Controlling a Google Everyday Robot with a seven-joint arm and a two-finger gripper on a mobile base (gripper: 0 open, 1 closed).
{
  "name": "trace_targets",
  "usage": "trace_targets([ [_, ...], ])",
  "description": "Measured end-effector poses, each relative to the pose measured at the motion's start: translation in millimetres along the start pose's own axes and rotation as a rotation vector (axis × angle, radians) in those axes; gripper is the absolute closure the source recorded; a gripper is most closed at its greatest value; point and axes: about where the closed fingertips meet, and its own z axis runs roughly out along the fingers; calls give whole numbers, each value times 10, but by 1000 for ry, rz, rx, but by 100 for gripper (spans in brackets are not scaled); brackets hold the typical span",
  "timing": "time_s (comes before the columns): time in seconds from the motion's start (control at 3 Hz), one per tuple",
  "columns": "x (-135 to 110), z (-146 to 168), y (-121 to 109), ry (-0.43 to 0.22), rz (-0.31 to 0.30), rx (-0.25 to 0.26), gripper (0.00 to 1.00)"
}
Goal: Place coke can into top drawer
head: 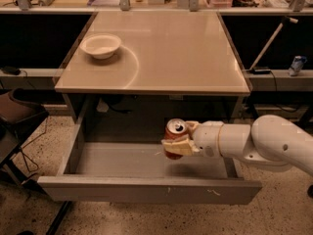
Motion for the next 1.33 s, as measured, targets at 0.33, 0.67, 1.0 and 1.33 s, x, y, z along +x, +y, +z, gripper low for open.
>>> trace_targets([
  [0.33,533,35,-310,10,-11,93,100],
  [0.67,957,126,-583,42,-5,150,100],
  [1.0,984,130,-601,43,-1,155,81],
  [1.33,984,131,-601,43,-1,155,58],
])
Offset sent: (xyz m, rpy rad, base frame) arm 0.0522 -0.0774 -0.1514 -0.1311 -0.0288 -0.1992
